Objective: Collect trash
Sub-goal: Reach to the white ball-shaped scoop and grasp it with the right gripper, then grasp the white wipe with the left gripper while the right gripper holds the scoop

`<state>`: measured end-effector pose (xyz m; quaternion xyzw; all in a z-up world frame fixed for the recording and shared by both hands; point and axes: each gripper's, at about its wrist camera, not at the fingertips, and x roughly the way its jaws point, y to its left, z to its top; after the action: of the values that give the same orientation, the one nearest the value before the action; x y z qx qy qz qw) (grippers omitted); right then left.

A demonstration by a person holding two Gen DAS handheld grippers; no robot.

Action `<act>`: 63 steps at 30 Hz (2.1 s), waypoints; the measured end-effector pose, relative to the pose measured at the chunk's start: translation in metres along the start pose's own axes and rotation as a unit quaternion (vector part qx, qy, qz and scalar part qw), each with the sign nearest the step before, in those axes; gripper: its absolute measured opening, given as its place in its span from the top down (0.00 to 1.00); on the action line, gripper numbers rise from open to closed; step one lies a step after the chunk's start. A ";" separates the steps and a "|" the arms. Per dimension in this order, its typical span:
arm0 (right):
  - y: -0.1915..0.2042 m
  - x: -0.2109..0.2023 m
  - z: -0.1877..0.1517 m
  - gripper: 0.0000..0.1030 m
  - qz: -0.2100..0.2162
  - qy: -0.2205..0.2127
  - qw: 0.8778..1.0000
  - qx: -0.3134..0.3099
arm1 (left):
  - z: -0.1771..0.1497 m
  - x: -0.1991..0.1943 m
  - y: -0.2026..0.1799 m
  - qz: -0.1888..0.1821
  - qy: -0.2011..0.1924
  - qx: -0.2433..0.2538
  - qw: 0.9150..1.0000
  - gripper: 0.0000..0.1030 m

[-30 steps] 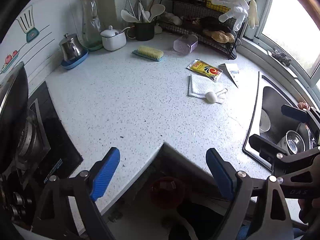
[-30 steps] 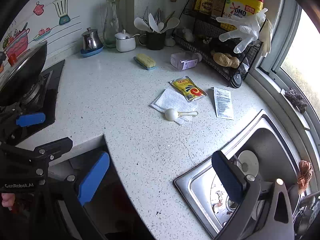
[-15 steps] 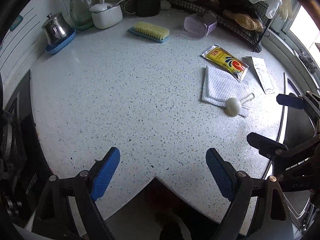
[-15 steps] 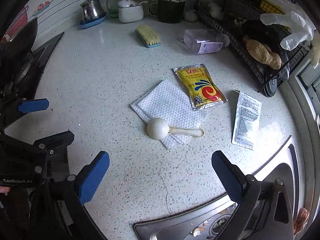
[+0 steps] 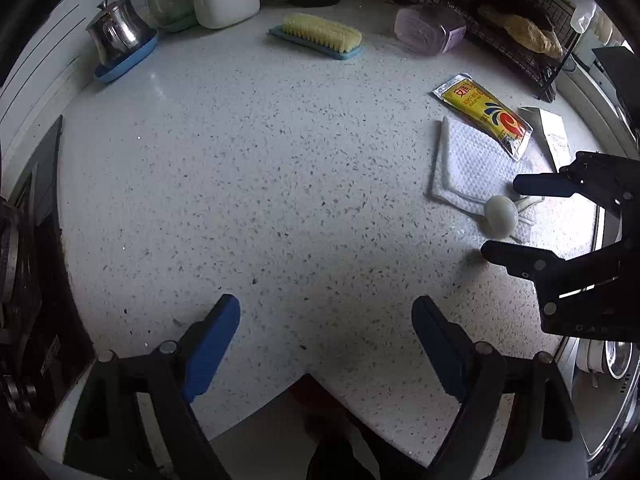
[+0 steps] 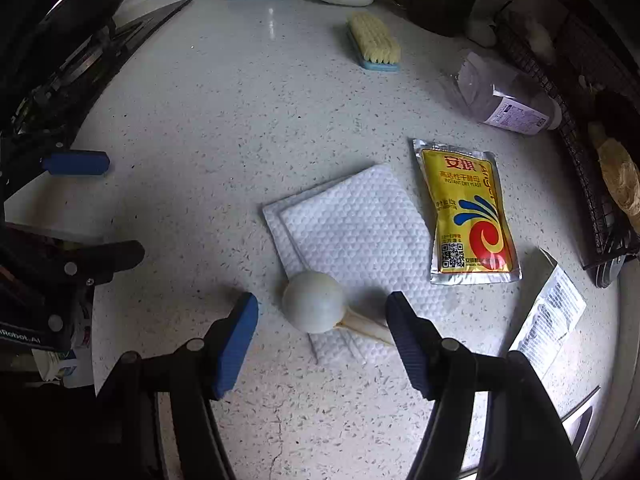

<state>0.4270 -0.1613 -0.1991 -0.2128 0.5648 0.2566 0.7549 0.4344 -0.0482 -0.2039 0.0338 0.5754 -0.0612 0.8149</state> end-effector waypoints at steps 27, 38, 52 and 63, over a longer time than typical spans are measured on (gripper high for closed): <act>-0.029 -0.070 -0.047 0.71 -0.058 -0.040 0.986 0.153 | 0.034 -0.011 -0.037 -0.092 0.005 0.073 0.993 0.16; -0.080 -0.069 -0.078 0.71 -0.084 -0.029 0.970 0.225 | 0.078 0.038 -0.090 -0.103 0.043 0.119 0.987 0.16; -0.107 -0.067 -0.091 0.71 -0.071 -0.039 0.956 0.282 | 0.096 0.050 -0.136 -0.054 0.045 0.188 0.980 0.34; -0.086 -0.072 -0.083 0.71 -0.068 -0.042 0.957 0.280 | 0.066 0.031 -0.126 -0.108 0.030 0.142 0.983 0.91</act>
<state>0.4025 -0.2895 -0.1501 -0.0200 0.5662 0.0455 0.8227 0.4884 -0.1834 -0.2086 0.0883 0.5851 -0.2292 0.7728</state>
